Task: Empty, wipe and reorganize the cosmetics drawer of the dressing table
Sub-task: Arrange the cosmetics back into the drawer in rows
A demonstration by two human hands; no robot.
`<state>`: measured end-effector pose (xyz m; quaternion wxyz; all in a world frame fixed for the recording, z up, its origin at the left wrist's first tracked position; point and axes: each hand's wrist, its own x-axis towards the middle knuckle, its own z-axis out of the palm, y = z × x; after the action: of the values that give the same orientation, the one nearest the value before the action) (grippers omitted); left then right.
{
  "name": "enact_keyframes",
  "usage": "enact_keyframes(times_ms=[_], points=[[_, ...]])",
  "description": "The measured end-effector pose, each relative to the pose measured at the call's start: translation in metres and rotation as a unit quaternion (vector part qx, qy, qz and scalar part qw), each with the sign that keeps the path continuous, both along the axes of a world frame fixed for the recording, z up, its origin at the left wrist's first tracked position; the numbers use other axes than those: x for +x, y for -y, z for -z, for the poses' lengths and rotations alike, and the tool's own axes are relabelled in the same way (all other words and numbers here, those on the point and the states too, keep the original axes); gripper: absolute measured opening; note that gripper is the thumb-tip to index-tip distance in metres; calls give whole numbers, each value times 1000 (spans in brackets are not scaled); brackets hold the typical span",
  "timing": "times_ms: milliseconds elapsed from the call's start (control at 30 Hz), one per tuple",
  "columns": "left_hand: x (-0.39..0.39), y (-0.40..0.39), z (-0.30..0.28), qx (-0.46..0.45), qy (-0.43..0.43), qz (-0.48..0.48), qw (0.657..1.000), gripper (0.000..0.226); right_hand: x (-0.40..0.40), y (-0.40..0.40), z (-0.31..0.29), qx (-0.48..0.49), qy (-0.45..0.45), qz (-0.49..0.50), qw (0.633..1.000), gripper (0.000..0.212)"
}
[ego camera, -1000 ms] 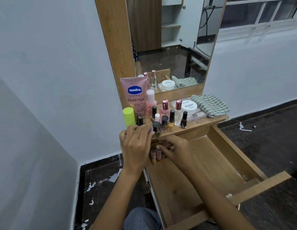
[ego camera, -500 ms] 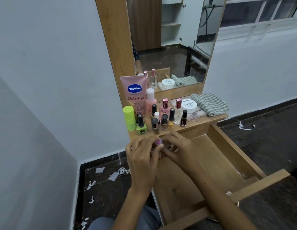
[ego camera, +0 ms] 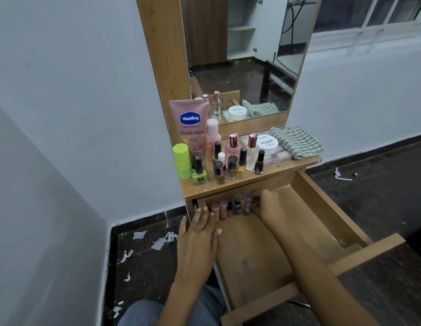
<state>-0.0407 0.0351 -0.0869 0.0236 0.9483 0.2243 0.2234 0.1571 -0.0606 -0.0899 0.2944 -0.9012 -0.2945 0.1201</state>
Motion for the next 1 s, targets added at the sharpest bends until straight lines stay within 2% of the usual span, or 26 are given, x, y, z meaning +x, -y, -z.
enact_keyframes(times_ms=[267,367,433,533,633,700,800,900,1000], points=[[-1,0,-10,-38,48,-8,998,42,0,-2,3,6,16,-27,999,21],[-1,-1,-17,-61,86,-7,994,37,0,2,1,-6,-5,-5,1000,31],[-1,-3,-22,-60,117,-14,991,34,0,9,-1,19,1,32,999,37],[1,-5,-34,-47,167,-23,984,31,-12,21,-13,46,52,52,996,29],[8,-11,-49,-24,192,-45,980,36,-47,22,-28,132,103,5,986,16],[16,-16,-58,-1,191,-59,980,42,-71,21,-34,181,135,-54,973,14],[29,-26,-63,31,166,-42,985,50,-80,19,-33,189,151,-118,963,17],[36,-37,-64,52,131,-23,990,60,-76,20,-32,213,139,-110,961,23],[40,-46,-67,67,116,-15,991,58,-75,20,-30,223,135,-98,961,27]])
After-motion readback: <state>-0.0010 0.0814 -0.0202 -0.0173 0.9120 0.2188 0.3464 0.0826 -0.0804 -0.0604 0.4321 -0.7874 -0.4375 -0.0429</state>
